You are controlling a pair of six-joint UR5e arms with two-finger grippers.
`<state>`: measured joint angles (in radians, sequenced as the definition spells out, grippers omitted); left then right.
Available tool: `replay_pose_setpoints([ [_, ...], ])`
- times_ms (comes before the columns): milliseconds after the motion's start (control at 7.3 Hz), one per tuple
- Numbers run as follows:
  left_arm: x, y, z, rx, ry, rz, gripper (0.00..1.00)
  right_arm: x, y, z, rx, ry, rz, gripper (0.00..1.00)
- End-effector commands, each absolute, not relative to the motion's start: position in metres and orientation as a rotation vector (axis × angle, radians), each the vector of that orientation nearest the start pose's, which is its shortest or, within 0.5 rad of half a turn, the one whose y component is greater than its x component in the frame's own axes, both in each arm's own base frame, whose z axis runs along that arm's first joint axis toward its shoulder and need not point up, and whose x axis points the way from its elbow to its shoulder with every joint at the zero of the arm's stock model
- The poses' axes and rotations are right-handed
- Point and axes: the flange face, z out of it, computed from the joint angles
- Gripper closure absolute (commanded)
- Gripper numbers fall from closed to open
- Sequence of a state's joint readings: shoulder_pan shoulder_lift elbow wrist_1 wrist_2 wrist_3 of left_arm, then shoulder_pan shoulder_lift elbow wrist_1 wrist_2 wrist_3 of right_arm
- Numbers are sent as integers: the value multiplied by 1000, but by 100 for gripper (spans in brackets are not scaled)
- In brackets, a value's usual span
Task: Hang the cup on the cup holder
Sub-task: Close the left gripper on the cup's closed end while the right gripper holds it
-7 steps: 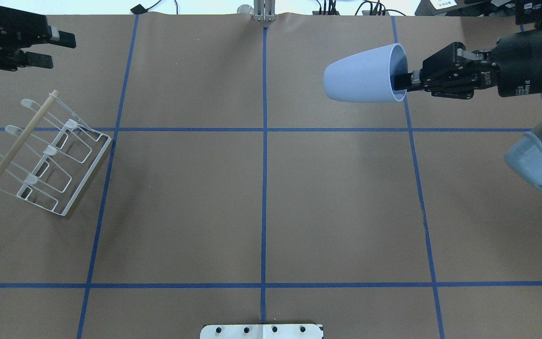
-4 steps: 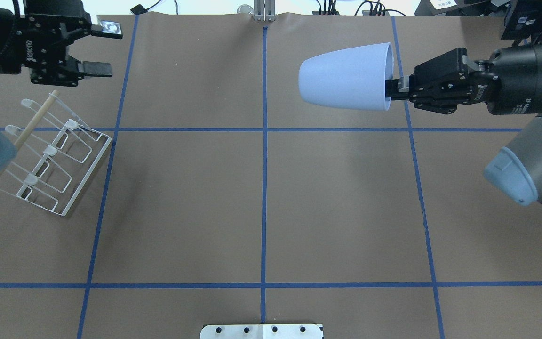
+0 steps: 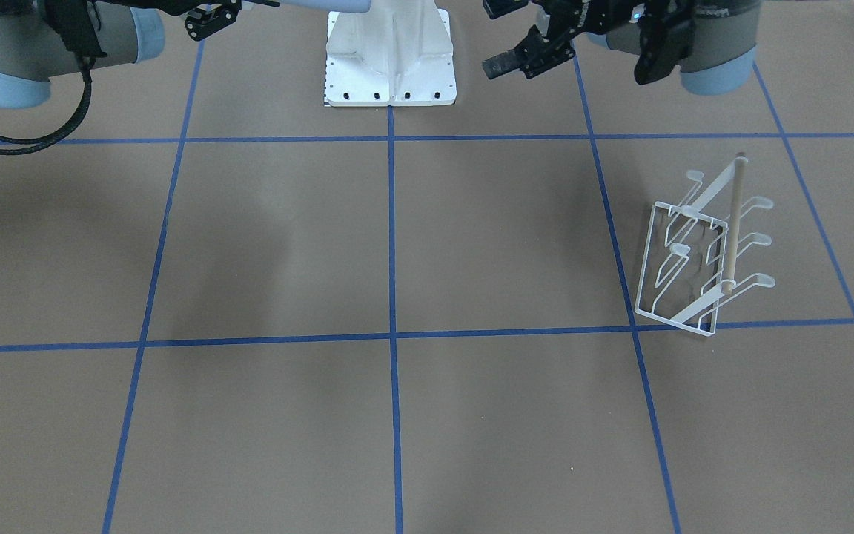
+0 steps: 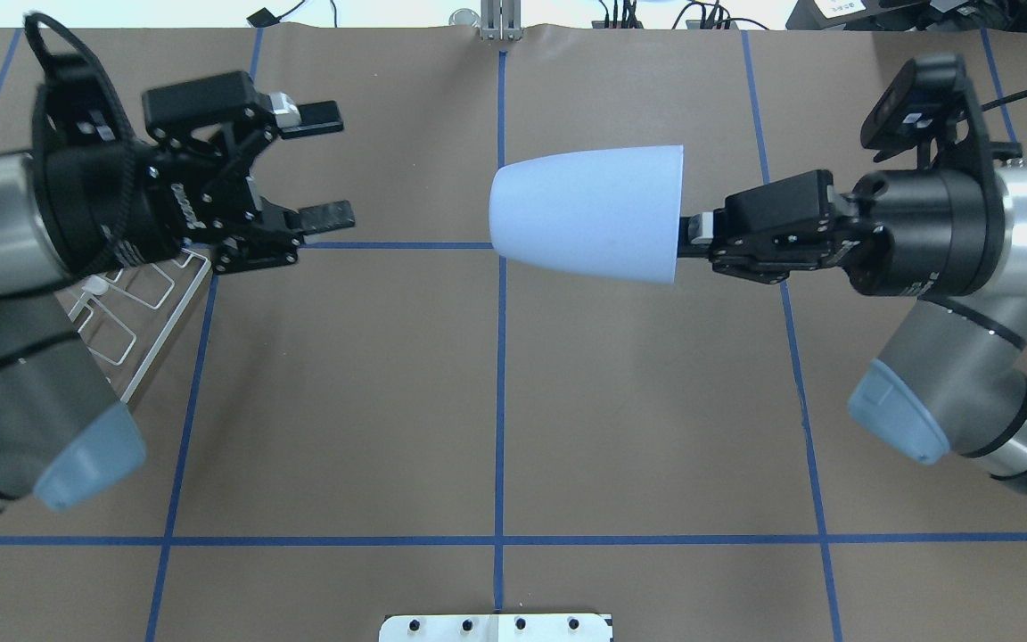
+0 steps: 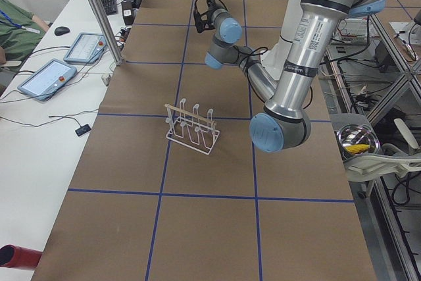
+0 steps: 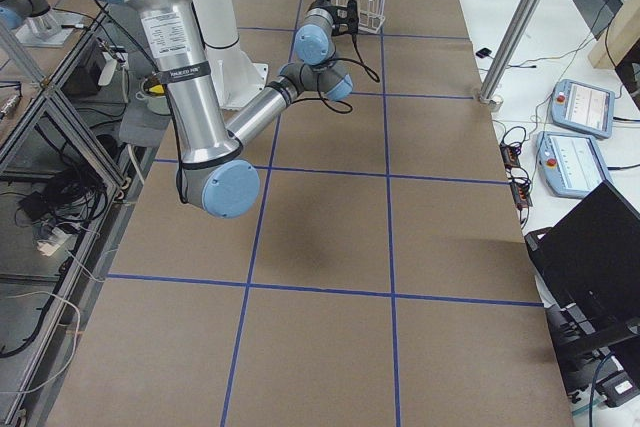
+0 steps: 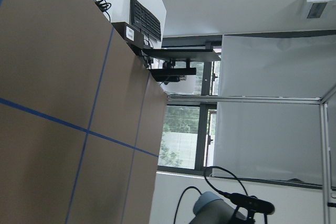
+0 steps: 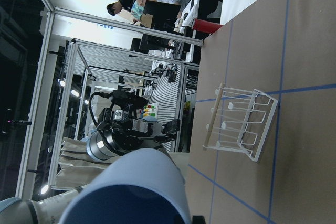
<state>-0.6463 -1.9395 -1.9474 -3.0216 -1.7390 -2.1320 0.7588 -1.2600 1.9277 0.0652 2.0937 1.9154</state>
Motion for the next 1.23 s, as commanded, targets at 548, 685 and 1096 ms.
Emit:
replay_pose_setpoints([
  [548, 337, -336, 120, -98, 2340, -555, 2, -289, -342, 184, 140, -2222, -2, 100],
  [685, 342, -332, 120, -113, 2336, -546, 2, -290, -342, 184, 139, -2221, -1, 100],
  [1096, 356, -315, 119, -167, 2329, -518, 2, -292, -345, 187, 149, -2217, 5, 100],
])
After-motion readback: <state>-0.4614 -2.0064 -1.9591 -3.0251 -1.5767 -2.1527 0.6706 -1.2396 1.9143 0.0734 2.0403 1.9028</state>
